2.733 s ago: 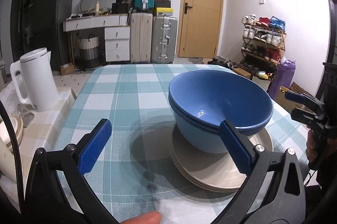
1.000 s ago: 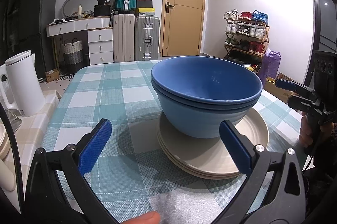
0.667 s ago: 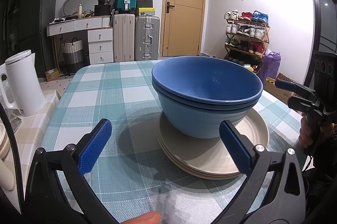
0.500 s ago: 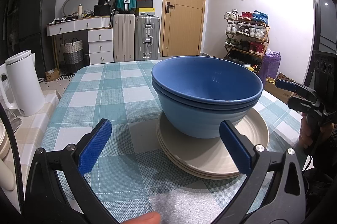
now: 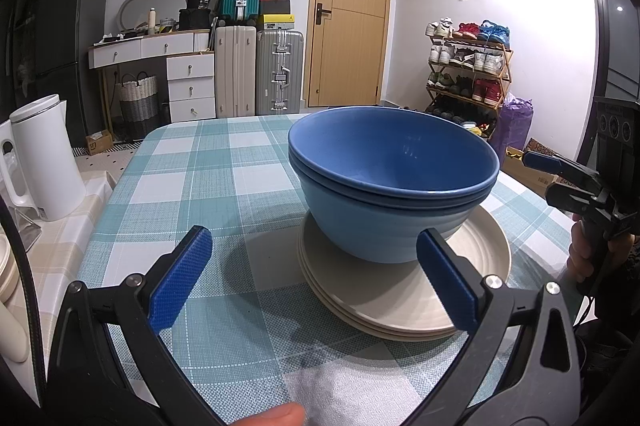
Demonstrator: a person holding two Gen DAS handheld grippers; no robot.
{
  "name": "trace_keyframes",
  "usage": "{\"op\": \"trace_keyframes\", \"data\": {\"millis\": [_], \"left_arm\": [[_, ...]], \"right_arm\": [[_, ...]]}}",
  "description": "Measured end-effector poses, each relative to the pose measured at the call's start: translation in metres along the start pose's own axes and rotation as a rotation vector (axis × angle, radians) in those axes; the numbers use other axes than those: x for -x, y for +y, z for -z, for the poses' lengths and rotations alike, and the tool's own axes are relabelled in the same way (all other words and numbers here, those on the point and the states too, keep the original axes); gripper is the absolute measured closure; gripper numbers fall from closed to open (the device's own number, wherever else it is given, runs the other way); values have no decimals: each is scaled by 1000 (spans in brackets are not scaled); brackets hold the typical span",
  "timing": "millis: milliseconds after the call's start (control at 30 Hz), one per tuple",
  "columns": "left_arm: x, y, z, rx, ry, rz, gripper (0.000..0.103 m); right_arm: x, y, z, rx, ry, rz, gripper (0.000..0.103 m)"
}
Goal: Organize plates and bowls
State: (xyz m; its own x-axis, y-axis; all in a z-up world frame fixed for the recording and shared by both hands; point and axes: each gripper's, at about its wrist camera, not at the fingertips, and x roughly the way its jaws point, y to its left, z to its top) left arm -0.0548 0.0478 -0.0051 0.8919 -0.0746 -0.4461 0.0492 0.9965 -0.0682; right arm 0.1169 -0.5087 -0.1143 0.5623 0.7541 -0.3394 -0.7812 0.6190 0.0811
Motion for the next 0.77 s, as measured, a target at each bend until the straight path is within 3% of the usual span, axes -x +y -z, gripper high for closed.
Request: {"op": "trace_keyframes", "data": {"millis": [767], "left_arm": [[-1,-2,1,2,-4,2,1]], "right_arm": [[-2,-2,1,7,2,1,0]]}}
